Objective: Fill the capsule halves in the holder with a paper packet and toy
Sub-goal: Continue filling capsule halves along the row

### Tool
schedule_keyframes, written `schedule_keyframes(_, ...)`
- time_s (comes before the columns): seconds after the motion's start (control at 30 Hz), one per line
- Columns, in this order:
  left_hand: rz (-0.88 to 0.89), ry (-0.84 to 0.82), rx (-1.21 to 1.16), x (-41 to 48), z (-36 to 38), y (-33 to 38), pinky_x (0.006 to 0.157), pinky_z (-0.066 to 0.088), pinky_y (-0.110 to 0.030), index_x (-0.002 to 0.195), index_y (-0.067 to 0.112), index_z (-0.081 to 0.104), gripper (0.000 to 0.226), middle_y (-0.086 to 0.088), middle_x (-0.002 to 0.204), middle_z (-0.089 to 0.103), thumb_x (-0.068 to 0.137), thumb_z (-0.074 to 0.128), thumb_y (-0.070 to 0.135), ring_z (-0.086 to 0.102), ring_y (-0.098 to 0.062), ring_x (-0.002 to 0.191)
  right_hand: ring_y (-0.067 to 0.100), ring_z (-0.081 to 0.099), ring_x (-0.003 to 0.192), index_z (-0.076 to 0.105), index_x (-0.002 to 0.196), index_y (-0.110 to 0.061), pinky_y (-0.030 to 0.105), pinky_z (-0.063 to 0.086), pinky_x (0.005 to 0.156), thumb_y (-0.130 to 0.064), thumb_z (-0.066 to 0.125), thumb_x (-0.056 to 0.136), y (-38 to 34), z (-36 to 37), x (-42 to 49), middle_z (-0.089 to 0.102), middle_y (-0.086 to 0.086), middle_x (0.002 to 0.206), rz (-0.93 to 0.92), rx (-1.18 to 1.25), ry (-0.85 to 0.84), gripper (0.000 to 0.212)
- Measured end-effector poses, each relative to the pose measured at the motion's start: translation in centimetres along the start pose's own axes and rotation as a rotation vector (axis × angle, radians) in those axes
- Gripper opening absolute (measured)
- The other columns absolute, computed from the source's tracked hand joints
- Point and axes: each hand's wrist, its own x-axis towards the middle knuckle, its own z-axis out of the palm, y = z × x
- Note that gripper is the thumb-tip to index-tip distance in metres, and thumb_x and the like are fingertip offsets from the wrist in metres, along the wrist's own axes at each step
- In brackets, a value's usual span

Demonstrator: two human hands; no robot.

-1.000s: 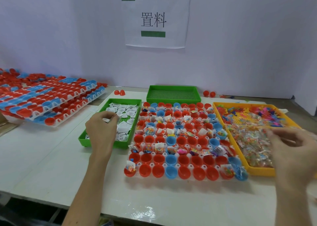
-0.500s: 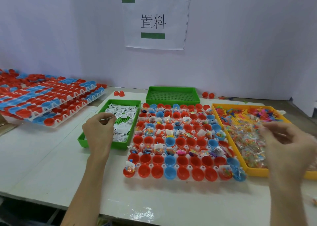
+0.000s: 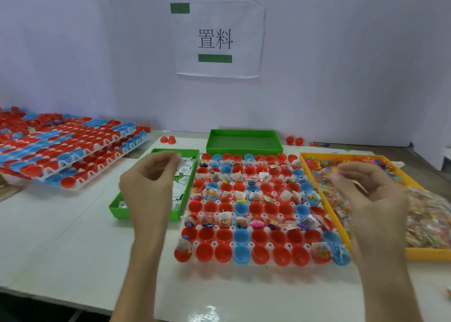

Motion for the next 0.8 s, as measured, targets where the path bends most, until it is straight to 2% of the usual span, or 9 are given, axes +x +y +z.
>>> schedule_keyframes(0.07, -0.043, -0.084, -0.198, -1.8, 1.0, 2.8, 0.070, 0.055, -0.012, 0.089, 0.036, 0.075, 0.019, 0.015, 0.084, 0.077, 0.084, 0.077, 0.018, 0.073, -0.003, 0.081, 0.016, 0.070, 0.089, 0.072, 0.086, -0.025, 0.022, 0.057, 0.082, -0.027, 0.080, 0.074, -1.4, 0.8, -0.7, 0.072, -0.003, 0.087, 0.057, 0.133, -0.127, 0.015)
schedule_keyframes(0.13, -0.186, -0.140, -0.424, -4.0, 1.9, 4.6, 0.070, 0.056, -0.017, 0.088, 0.029, 0.080, 0.016, 0.004, 0.085, 0.078, 0.084, 0.077, 0.014, 0.075, -0.012, 0.081, 0.014, 0.068, 0.085, 0.073, 0.085, -0.025, 0.023, 0.056, 0.083, -0.041, 0.081, 0.065, -2.7, 1.6, -1.6, 0.069, -0.002, 0.086, 0.083, 0.302, -0.269, 0.027)
schedule_keyframes(0.23, -0.345, -0.188, -0.617, -6.9, 3.2, 6.1, 0.069, 0.058, -0.021, 0.091, 0.020, 0.080, 0.016, -0.006, 0.083, 0.078, 0.084, 0.074, 0.006, 0.076, -0.019, 0.080, 0.014, 0.067, 0.078, 0.072, 0.085, -0.022, 0.022, 0.055, 0.077, -0.034, 0.081, 0.068, -4.2, 3.0, -3.0, 0.068, 0.002, 0.084, 0.054, 0.430, -0.383, 0.023)
schedule_keyframes(0.33, -0.415, -0.200, -0.753, -8.9, 4.4, 7.4, 0.069, 0.058, -0.021, 0.089, 0.013, 0.079, 0.013, -0.012, 0.078, 0.076, 0.078, 0.075, 0.007, 0.075, -0.020, 0.076, 0.013, 0.068, 0.076, 0.069, 0.087, -0.011, 0.020, 0.054, 0.072, -0.010, 0.076, 0.077, -4.1, 4.1, -3.7, 0.070, 0.002, 0.080, -0.004, 0.333, -0.337, 0.011)
schedule_keyframes(0.43, -0.440, -0.179, -0.835, -10.2, 5.1, 8.2, 0.072, 0.058, -0.022, 0.090, 0.012, 0.079, 0.017, -0.010, 0.078, 0.076, 0.075, 0.073, 0.017, 0.075, -0.020, 0.080, 0.007, 0.067, 0.073, 0.069, 0.085, -0.011, 0.015, 0.052, 0.068, 0.007, 0.073, 0.082, -3.9, 4.6, -4.1, 0.071, -0.003, 0.078, -0.015, 0.226, -0.261, 0.019)
schedule_keyframes(0.53, -0.437, -0.192, -0.881, -10.6, 5.3, 8.6, 0.076, 0.059, -0.024, 0.092, 0.015, 0.080, 0.025, -0.006, 0.082, 0.076, 0.071, 0.075, 0.028, 0.075, -0.018, 0.084, 0.006, 0.067, 0.073, 0.070, 0.084, -0.015, 0.015, 0.052, 0.067, 0.005, 0.073, 0.083, -3.9, 4.9, -4.2, 0.072, -0.005, 0.079, -0.051, 0.175, -0.203, 0.020)
schedule_keyframes(0.63, -0.442, -0.204, -0.856, -10.6, 5.5, 8.6, 0.080, 0.059, -0.027, 0.097, 0.017, 0.079, 0.035, -0.012, 0.089, 0.078, 0.065, 0.081, 0.030, 0.075, -0.024, 0.092, 0.006, 0.067, 0.072, 0.069, 0.083, -0.013, 0.016, 0.052, 0.065, 0.004, 0.073, 0.084, -3.9, 5.3, -4.3, 0.070, -0.006, 0.079, -0.069, 0.176, -0.170, 0.018)
schedule_keyframes(0.8, -0.437, -0.156, -0.824, -10.6, 5.4, 8.1, 0.073, 0.058, -0.022, 0.090, 0.022, 0.080, 0.023, -0.011, 0.087, 0.078, 0.067, 0.079, 0.022, 0.076, -0.021, 0.086, 0.008, 0.068, 0.071, 0.070, 0.084, -0.016, 0.016, 0.052, 0.065, 0.000, 0.075, 0.084, -4.0, 5.4, -4.6, 0.069, -0.003, 0.078, -0.105, 0.137, -0.235, 0.017)
